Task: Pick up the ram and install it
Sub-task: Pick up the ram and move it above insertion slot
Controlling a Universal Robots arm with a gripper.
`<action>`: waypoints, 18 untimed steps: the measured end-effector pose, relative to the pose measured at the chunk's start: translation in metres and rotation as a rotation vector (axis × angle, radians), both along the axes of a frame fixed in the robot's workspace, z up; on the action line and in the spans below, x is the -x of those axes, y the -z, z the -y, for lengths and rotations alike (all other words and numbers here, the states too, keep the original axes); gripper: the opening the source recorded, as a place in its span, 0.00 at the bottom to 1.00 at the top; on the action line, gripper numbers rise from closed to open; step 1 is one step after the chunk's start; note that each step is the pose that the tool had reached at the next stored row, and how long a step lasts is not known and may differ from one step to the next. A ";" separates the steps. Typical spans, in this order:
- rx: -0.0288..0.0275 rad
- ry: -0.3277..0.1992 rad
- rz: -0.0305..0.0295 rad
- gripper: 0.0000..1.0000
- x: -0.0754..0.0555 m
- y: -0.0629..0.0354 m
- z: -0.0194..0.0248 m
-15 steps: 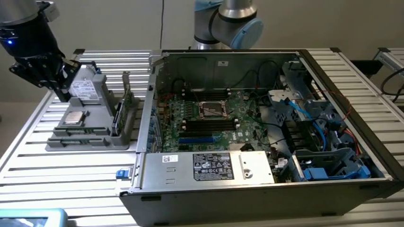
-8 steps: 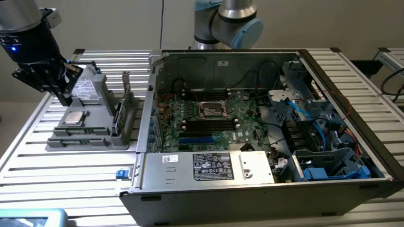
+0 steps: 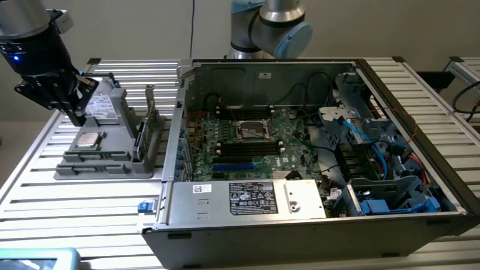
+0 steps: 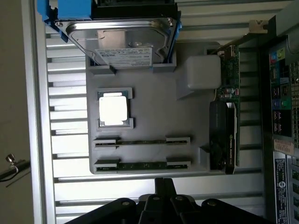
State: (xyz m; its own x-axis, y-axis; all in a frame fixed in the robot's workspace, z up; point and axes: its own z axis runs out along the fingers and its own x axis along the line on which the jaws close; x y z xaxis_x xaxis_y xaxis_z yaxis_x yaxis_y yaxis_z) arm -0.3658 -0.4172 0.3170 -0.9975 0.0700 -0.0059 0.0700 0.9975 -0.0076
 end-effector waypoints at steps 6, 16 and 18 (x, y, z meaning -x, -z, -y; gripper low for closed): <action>0.0020 -0.032 0.0001 0.11 0.000 0.0002 -0.0008; 0.0022 -0.214 0.0001 0.11 0.000 0.0006 -0.0008; 0.0022 -0.250 0.0001 0.11 0.000 0.0008 -0.0008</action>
